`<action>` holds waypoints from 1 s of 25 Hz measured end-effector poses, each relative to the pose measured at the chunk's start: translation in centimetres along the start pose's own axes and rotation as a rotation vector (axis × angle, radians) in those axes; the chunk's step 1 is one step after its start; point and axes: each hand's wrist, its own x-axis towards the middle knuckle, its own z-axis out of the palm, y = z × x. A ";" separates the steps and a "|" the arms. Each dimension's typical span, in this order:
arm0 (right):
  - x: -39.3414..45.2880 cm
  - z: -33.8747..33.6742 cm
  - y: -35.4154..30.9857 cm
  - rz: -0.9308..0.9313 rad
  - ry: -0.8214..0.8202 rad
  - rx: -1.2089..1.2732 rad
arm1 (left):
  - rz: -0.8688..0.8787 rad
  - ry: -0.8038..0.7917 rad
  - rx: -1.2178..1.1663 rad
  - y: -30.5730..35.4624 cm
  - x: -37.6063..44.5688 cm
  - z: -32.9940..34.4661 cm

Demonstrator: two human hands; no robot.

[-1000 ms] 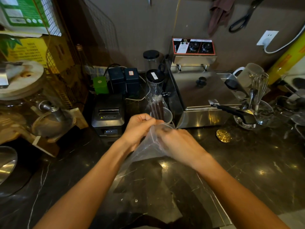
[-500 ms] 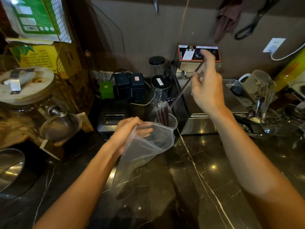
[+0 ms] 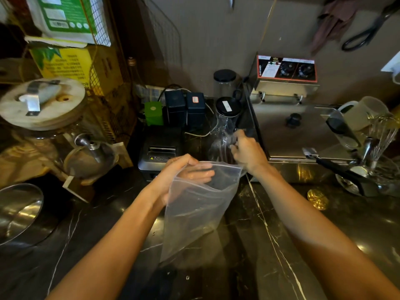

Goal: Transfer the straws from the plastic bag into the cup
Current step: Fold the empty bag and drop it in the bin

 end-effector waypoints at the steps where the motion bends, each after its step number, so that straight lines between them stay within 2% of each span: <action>1: 0.0 0.4 0.3 0.012 -0.021 0.003 | 0.002 0.001 0.011 -0.1 0.3 0.0; 6: -1.4 -0.2 1.5 0.056 0.014 0.095 | -0.044 -0.042 0.027 -0.8 1.5 0.2; 9: -3.8 -1.6 2.5 0.120 0.033 0.343 | -0.089 -0.046 0.042 -0.9 2.1 0.7; 11: -6.4 -2.7 3.3 0.227 -0.109 0.586 | -0.125 -0.040 0.036 -1.2 2.3 1.3; 14: -10.4 -4.0 5.2 0.201 -0.372 0.937 | -0.160 -0.031 0.023 -1.7 2.5 2.1; 17: -12.9 -4.3 6.6 0.133 -0.474 1.024 | -0.155 -0.049 -0.021 -2.3 2.2 3.6; 21: -15.2 -4.2 7.1 0.150 -0.305 0.923 | -0.127 -0.024 0.047 -3.5 1.8 4.7; 25: -16.9 -3.9 8.4 0.337 -0.064 1.007 | -0.166 -0.174 -0.071 -4.8 2.0 3.2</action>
